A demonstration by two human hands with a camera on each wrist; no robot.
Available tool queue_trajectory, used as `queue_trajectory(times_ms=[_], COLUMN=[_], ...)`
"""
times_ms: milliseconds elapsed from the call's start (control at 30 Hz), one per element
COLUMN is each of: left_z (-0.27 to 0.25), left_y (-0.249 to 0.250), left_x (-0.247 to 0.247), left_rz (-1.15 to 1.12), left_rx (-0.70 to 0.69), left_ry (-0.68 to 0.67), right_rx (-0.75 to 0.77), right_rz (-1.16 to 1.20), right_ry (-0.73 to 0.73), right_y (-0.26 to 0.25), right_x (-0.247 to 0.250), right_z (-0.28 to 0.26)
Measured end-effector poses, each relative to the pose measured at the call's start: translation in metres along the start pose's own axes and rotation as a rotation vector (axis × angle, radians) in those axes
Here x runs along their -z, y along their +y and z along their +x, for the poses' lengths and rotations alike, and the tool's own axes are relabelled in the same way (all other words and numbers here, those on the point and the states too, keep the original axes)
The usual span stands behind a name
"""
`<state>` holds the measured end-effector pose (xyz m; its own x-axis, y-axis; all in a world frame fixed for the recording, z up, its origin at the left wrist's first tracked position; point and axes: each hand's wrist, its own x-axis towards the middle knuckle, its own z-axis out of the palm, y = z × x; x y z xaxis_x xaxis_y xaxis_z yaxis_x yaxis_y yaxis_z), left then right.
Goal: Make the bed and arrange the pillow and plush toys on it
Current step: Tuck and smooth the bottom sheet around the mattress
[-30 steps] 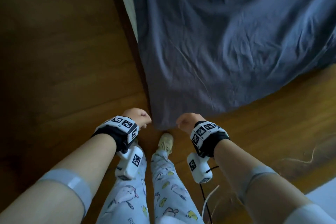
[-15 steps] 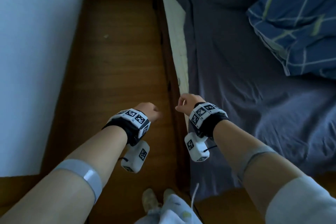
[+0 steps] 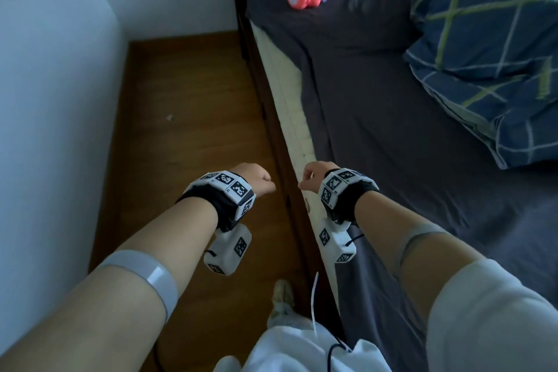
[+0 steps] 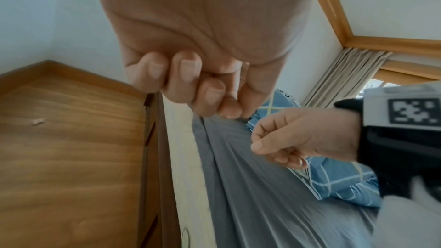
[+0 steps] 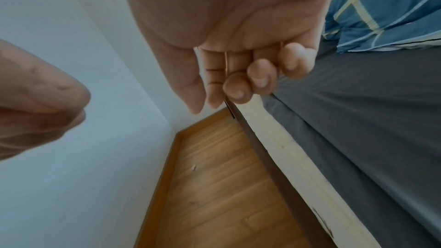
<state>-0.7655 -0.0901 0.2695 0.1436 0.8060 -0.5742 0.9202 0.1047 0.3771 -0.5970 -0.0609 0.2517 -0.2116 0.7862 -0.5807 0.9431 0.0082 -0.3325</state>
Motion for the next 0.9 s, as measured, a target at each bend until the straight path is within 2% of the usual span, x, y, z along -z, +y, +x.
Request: queue_trajectory(times_ms=[167, 300, 400, 567, 733, 900], left_z=[0.057, 0.106, 0.157, 0.245, 0.320, 0.386], left_y=[-0.011, -0.036, -0.053, -0.063, -0.063, -0.033], left_x=[0.083, 0.118, 0.138, 0.175, 0.212, 0.196], left_rz=[0.002, 0.036, 0.071, 0.093, 0.241, 0.337], left_rx=[-0.044, -0.016, -0.021, -0.098, -0.213, -0.280], left_ry=[0.091, 0.046, -0.028, -0.119, -0.279, -0.352], right_rx=[-0.001, 0.030, -0.006, -0.213, -0.454, -0.623], right_rz=[-0.031, 0.006, -0.013, 0.045, 0.258, 0.557], right_ry=[0.067, 0.075, 0.041, -0.035, -0.049, -0.021], right_y=[-0.036, -0.062, -0.071, -0.063, -0.047, -0.016], right_x=[0.076, 0.100, 0.100, 0.097, 0.085, 0.042], right_z=[0.070, 0.124, 0.168, 0.233, 0.269, 0.276])
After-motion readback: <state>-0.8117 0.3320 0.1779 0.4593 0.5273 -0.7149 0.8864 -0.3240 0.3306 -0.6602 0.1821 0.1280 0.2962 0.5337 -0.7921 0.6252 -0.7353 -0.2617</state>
